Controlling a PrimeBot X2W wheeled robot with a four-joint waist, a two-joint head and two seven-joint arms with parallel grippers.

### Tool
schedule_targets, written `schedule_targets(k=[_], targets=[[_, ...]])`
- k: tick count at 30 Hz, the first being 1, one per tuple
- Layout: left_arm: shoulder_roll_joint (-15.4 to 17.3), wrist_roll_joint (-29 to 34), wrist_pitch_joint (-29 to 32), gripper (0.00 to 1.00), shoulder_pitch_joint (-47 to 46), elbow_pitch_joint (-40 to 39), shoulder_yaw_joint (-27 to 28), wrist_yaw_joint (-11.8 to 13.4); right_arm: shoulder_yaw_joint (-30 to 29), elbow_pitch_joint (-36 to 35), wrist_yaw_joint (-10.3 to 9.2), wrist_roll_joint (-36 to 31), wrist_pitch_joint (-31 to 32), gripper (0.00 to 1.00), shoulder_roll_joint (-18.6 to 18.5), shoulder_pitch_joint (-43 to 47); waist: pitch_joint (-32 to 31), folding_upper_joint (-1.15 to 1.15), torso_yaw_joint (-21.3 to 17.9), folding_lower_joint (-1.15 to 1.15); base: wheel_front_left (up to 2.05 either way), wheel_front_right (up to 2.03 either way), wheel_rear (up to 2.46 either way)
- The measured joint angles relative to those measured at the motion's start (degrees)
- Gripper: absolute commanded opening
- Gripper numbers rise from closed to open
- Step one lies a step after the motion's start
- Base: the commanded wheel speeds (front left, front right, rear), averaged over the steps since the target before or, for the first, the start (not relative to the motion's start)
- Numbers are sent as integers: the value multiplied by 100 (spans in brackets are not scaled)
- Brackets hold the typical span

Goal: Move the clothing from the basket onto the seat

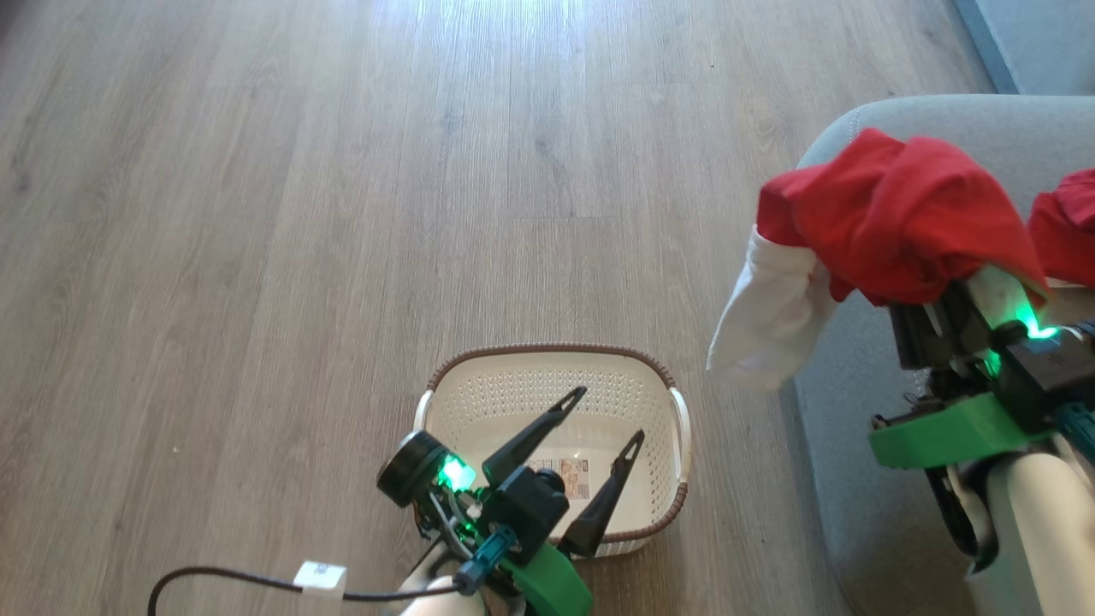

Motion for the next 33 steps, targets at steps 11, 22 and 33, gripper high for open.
schedule_targets(k=[11, 22, 33], targets=[[19, 41, 0, 100, 207, 144, 108, -185, -411, -4, 0, -32, 0, 0, 23, 298, 19, 0, -60, 0, 0, 0, 0], [12, 52, 0, 100, 206, 138, 221, -238, -545, -37, 0, -32, 0, 0, 53, 292, 77, 0, -293, 0, 0, 0, 0], [8, 144, 0, 100, 188, 118, 253, -280, -655, -121, 0, -67, 0, 0, 53, 258, 258, 0, -1106, 0, 0, 0, 0]])
